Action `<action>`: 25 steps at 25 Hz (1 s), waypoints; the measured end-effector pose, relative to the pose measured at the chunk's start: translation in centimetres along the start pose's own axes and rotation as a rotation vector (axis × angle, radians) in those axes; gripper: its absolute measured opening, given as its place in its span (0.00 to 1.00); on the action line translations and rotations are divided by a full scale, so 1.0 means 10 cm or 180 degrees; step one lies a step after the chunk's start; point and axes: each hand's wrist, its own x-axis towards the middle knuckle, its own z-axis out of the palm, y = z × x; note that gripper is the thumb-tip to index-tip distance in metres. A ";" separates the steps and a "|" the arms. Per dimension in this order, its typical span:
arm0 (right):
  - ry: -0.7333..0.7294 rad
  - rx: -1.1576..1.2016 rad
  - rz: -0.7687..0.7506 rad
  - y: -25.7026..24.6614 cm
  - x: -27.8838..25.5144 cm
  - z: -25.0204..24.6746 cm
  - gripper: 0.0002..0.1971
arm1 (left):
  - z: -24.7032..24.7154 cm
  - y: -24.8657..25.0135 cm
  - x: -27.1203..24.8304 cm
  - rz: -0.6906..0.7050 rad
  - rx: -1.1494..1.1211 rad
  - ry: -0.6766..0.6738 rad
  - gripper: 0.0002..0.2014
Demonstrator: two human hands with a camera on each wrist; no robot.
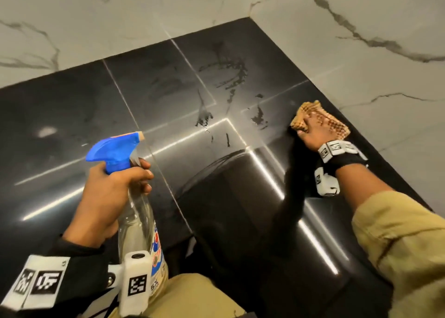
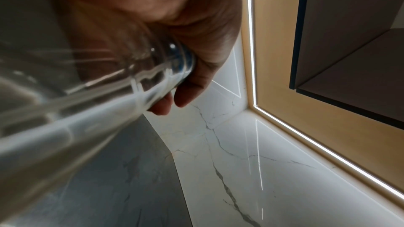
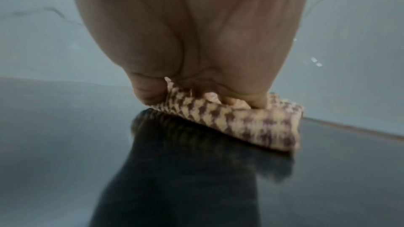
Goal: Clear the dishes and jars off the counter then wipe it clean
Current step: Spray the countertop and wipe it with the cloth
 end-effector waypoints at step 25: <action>-0.0160 -0.0565 -0.0847 -1.69 -0.91 0.35 0.34 | -0.84 0.08 0.30 0.0089 -0.0299 -0.0235 0.05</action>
